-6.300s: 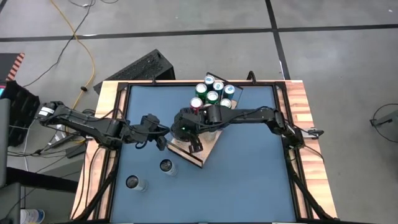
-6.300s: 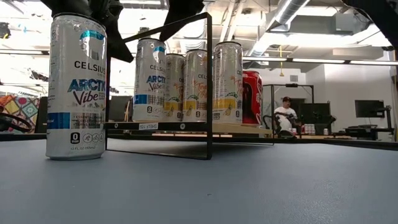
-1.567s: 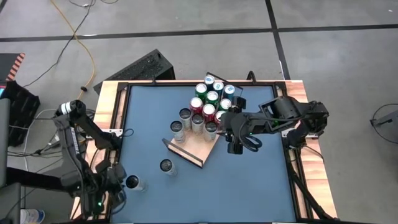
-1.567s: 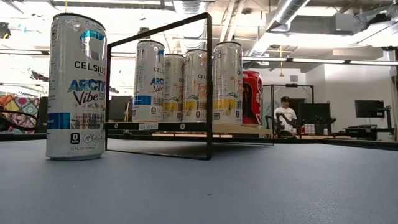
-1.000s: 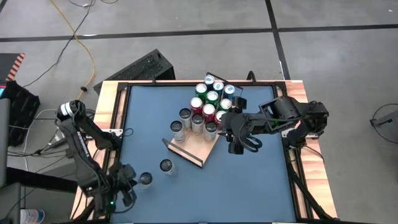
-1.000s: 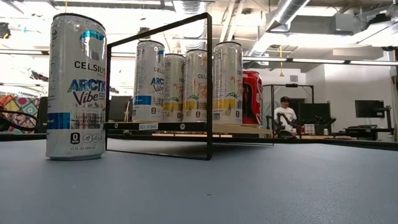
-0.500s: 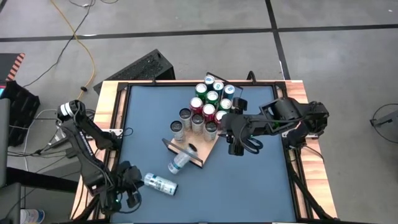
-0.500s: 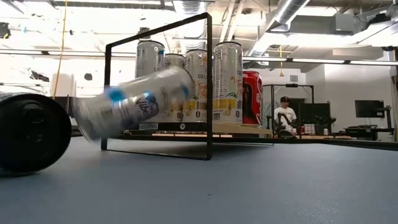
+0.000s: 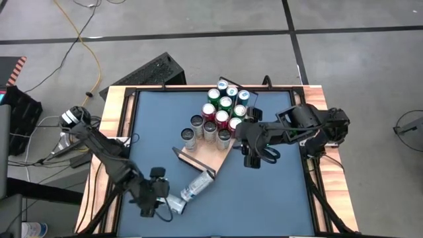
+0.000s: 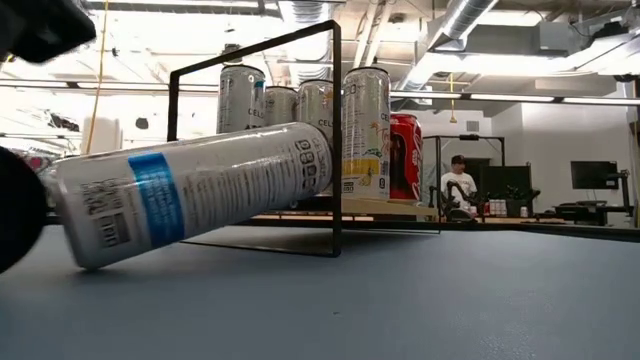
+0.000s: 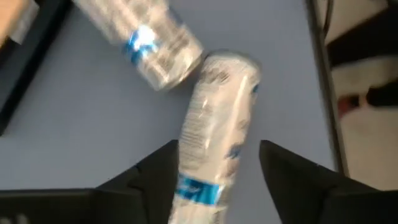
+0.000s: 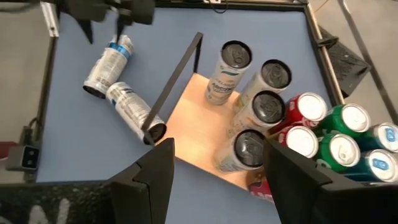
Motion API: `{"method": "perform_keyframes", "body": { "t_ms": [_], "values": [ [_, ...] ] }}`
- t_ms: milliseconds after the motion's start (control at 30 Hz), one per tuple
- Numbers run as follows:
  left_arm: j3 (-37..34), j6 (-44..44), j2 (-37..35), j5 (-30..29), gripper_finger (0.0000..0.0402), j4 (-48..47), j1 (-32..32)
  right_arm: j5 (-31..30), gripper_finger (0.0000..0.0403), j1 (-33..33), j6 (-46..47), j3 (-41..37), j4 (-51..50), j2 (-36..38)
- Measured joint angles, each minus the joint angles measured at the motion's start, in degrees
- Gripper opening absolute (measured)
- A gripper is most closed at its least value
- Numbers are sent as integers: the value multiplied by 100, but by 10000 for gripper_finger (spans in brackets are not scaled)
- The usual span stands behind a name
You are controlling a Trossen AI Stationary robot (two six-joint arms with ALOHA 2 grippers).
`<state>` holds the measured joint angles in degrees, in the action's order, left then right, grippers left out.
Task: Place canned beverage on shelf
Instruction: Put left white blue soda can on the shelf aligned with the other white blue soda can
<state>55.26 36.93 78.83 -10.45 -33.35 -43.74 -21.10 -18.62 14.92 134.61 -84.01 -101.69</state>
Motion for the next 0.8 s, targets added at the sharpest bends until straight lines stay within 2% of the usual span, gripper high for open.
{"method": "perform_keyframes", "body": {
  "t_ms": [133,267,367,633,800],
  "values": [
    [-121,-395,4,658,242,21,205,26,227,-66,10,0,1,0],
    [-339,-585,2,1158,249,778,194,26,227,-92,16,0,2,0],
    [-564,-640,2,1085,248,1393,116,25,227,-89,61,1,7,-48],
    [-1037,-1126,13,913,248,1643,-55,30,227,-89,159,-6,-142,-276],
    [-1092,-1177,438,1002,247,2289,-78,184,227,-89,167,-11,-126,-551]
  ]
}}
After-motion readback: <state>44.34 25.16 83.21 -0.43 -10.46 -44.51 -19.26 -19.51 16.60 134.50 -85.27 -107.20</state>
